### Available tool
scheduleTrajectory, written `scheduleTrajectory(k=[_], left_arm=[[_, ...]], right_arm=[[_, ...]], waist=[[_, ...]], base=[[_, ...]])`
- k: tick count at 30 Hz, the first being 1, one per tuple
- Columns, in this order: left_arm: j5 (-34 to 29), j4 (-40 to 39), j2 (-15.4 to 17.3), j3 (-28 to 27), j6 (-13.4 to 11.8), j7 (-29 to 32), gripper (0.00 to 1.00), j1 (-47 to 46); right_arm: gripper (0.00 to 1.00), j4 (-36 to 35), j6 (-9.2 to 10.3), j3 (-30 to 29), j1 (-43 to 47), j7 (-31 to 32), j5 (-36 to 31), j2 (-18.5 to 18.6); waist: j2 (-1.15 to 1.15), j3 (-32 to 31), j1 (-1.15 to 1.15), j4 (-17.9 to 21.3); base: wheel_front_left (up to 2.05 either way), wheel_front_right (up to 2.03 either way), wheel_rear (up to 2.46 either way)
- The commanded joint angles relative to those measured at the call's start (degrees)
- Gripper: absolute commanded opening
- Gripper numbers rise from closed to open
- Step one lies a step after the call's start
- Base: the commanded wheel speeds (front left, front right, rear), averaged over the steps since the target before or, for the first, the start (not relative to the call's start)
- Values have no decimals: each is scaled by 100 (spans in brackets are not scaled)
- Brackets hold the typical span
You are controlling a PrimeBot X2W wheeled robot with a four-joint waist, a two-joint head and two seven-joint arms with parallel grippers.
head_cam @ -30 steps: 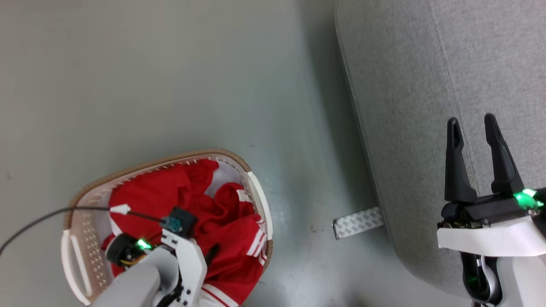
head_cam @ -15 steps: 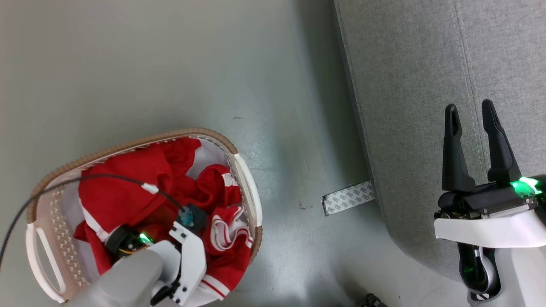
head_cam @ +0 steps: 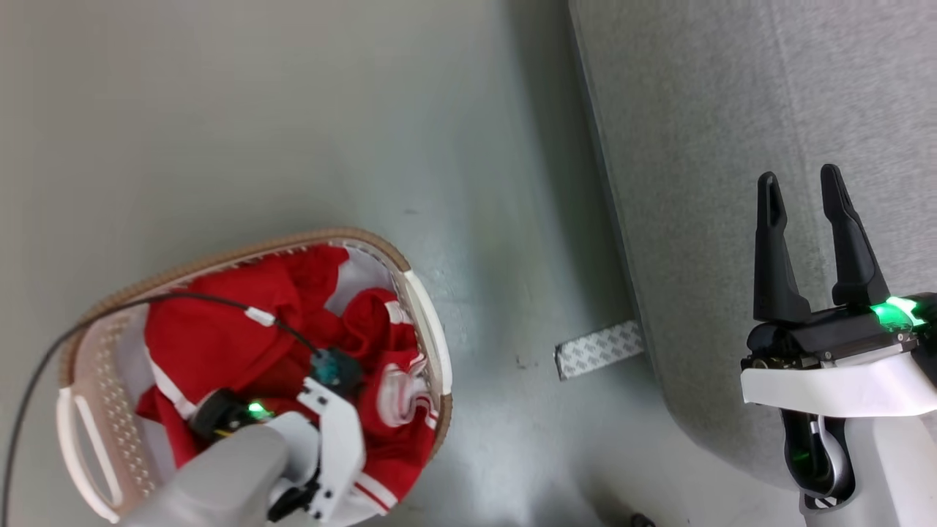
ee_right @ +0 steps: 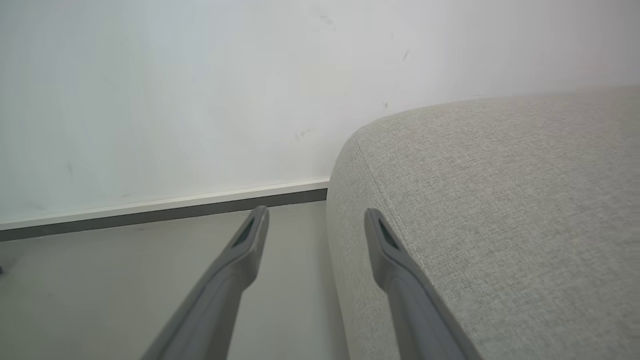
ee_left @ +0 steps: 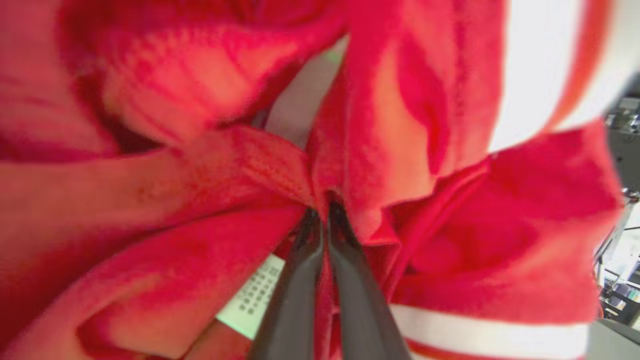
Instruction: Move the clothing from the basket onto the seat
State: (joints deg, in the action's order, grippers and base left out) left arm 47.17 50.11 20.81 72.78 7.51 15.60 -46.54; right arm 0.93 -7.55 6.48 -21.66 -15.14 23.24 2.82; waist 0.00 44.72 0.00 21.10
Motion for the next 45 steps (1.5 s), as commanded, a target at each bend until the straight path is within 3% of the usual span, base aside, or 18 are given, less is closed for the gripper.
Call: scheduleTrajectory(k=[1,18,28,38,45], left_arm=[[-25,-57,-25,6,-7,-117,0,10],[712,68,-554,0,-7,-2037,0,751],[965,-166,-695,-152,-7,-2831,0,1019],[900,-1201,-410,-652,-313,-3064,0,1045],[807,-2426,50,-1095,-820,-3078,0,1160]], right_arm=[[100,31,12,-48,-11,-1,-64,14],[100,492,12,-9,408,-1,-615,16],[100,747,12,-13,814,0,-658,16],[100,839,12,-7,1085,0,-674,17],[100,891,12,67,1276,0,-557,17]], waist=[[0,-202,0,-61],[0,-2586,0,-588],[0,-3575,0,-1108],[0,-4133,0,-1511],[0,-4396,0,-1594]], base=[[0,0,0],[0,0,0],[0,0,0],[0,0,0],[0,0,0]])
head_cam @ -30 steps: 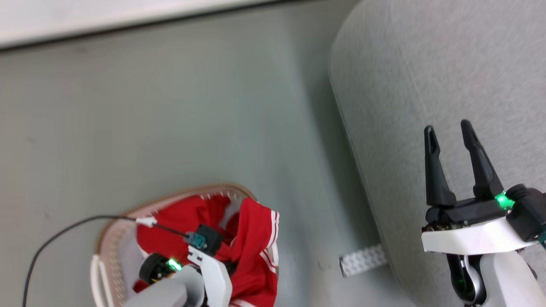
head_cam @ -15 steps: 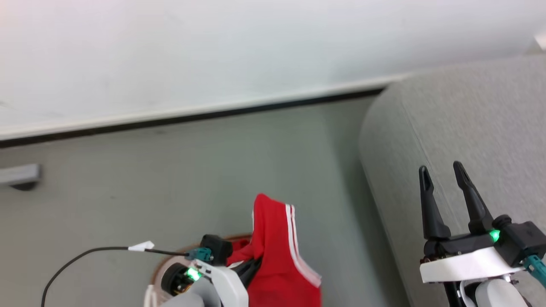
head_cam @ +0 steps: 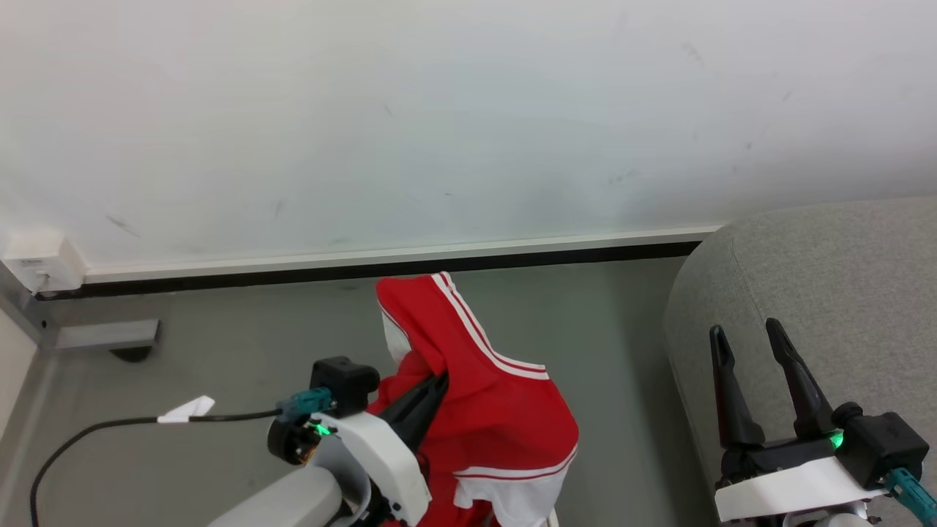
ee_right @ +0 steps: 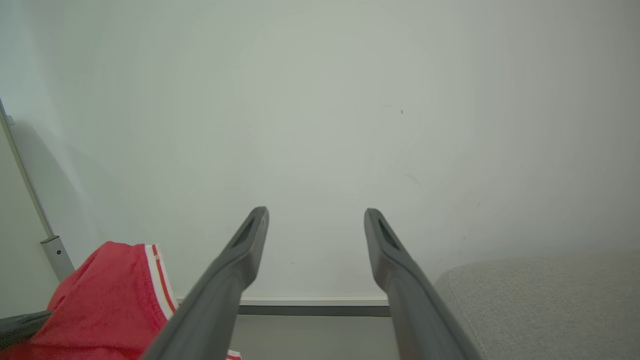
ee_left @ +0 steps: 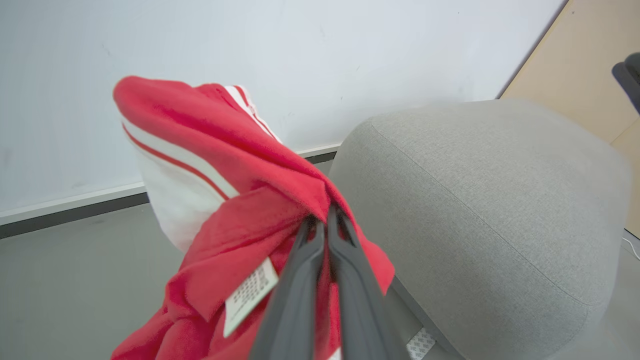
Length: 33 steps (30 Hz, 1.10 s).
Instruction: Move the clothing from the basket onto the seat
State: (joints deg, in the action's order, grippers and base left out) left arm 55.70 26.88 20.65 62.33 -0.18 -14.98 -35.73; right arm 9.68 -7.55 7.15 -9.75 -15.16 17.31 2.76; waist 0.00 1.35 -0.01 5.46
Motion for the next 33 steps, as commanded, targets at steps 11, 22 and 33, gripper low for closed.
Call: scheduleTrajectory(k=[11,22,33], left_arm=[[-446,-2021,702,-905,-811,-22,0,3],[-576,-2633,960,-1239,-1025,-23,0,2],[-737,-2517,904,-1320,-929,-23,0,175]], right_arm=[[100,24,12,161,163,1,58,21],[100,49,12,383,179,1,28,21],[100,241,12,1944,-358,276,373,441]], waist=[[0,-172,1,-91],[0,-200,1,-98],[0,-220,1,-160]], base=[[0,0,0],[0,0,0],[0,0,0]])
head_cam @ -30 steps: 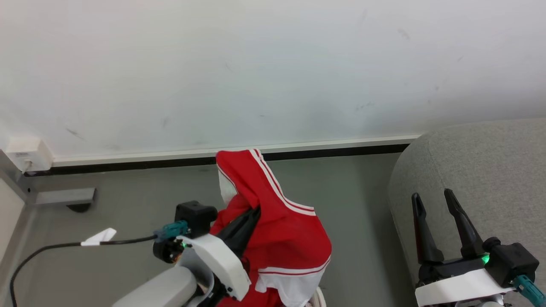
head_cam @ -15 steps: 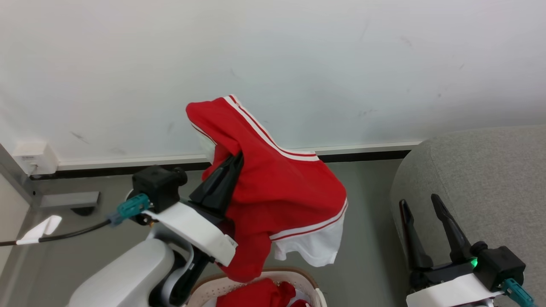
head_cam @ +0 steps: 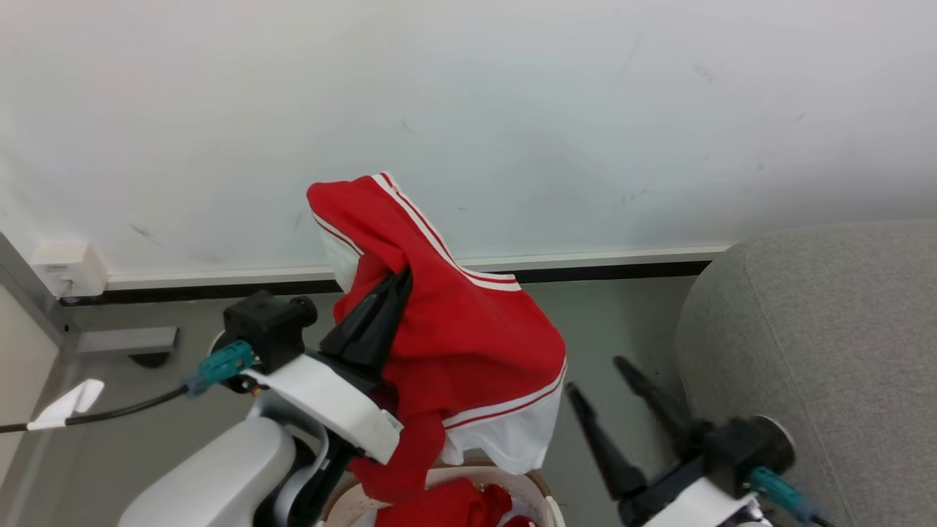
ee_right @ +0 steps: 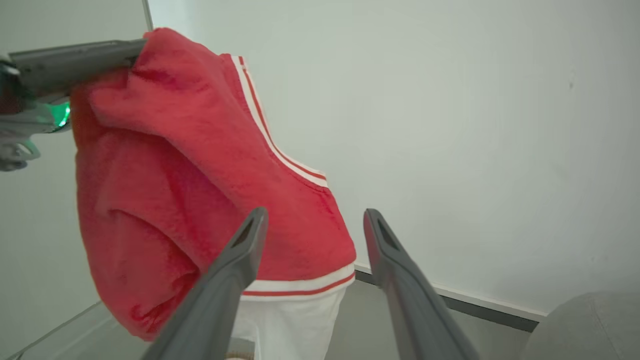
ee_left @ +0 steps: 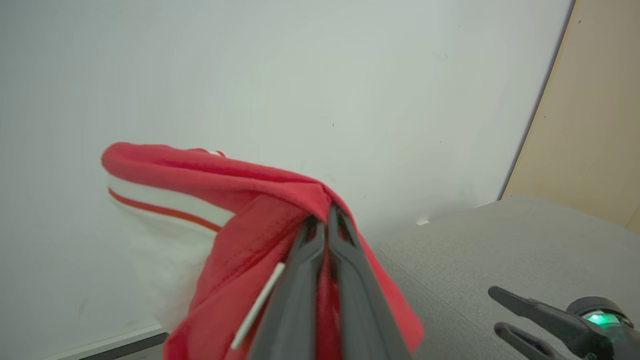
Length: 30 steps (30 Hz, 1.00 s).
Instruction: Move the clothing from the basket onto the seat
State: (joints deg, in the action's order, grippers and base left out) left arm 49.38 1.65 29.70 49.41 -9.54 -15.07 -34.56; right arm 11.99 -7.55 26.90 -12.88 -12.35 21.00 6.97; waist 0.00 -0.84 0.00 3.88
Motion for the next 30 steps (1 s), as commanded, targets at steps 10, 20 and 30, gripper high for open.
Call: scheduleTrajectory(k=[10,20,30], left_arm=[[20,-44,-399,185,251,36,0,130],[-103,35,-956,925,663,312,0,116],[-46,141,-1042,1242,865,502,0,158]], right_arm=[[100,675,12,1085,-843,374,263,152],[100,1363,13,1522,-1066,472,404,150],[0,1625,12,1926,-1197,46,677,112]], waist=[[0,-95,0,-453],[0,-264,0,-1209],[0,-345,0,-1685]], base=[[0,0,0],[0,0,0],[0,0,0]])
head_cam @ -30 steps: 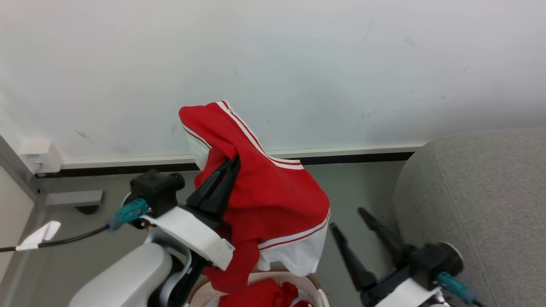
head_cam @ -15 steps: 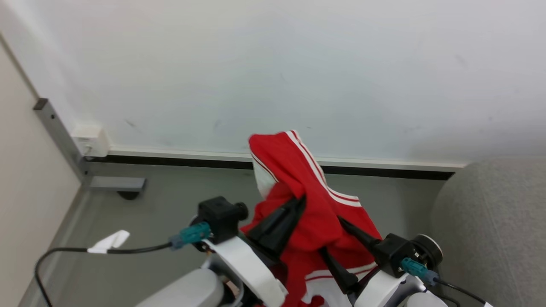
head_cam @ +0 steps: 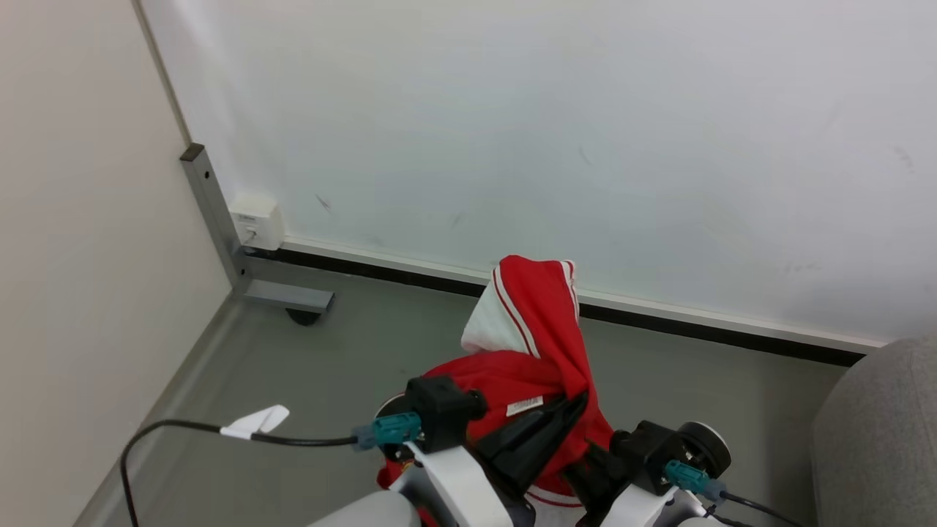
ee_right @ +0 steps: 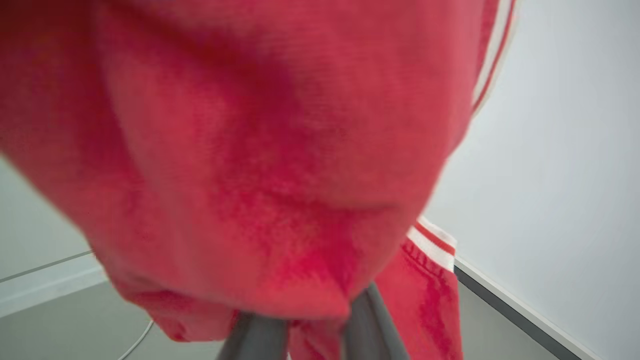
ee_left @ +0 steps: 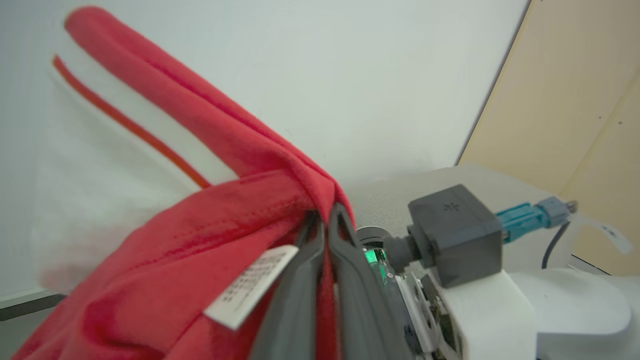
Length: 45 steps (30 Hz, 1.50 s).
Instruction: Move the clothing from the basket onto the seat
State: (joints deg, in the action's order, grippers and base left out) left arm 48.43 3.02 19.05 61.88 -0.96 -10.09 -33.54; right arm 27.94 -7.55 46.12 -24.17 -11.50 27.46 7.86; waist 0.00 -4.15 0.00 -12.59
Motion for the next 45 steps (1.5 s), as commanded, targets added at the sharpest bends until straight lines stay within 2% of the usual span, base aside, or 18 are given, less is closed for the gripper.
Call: scheduleTrajectory(k=[1,8,15,16,17,18,24,33,34,45], left_arm=[[58,13,42,-21,-11,-5,0,64],[138,93,210,-331,-292,-169,0,146],[114,123,306,-401,-356,-241,0,234],[122,128,295,-408,-363,-256,13,246],[145,123,279,-410,-352,-270,45,257],[155,125,275,-412,-346,-277,100,271],[161,35,364,-479,-350,-340,100,346],[-53,-141,437,-569,-498,-421,100,350],[-53,-141,437,-569,-498,-421,100,350],[-482,-212,474,-615,-451,-489,100,292]], right_arm=[[0,48,12,30,-73,-76,65,24],[0,28,12,-305,31,-303,371,-7],[0,-338,12,-810,315,-371,650,-32],[0,-382,12,-886,360,-370,691,-49],[0,-425,12,-958,393,-371,716,-59],[0,-472,12,-1011,413,-372,733,-58],[0,-766,12,-1353,454,-372,681,-16],[0,-1180,12,-2201,454,-372,515,47],[0,-1180,12,-2201,454,-372,515,47],[0,-1673,12,-2699,891,-373,360,-19]], waist=[[0,-14,0,-51],[0,44,0,23],[0,116,0,168],[0,128,0,190],[0,142,0,216],[0,160,0,251],[0,289,0,620],[0,634,0,1633],[0,634,0,1633],[0,831,0,3046]], base=[[0,0,0],[0,0,0],[0,0,0],[0,0,0],[0,0,0],[0,0,0],[0,0,0],[0,0,0],[0,0,0],[0,0,0]])
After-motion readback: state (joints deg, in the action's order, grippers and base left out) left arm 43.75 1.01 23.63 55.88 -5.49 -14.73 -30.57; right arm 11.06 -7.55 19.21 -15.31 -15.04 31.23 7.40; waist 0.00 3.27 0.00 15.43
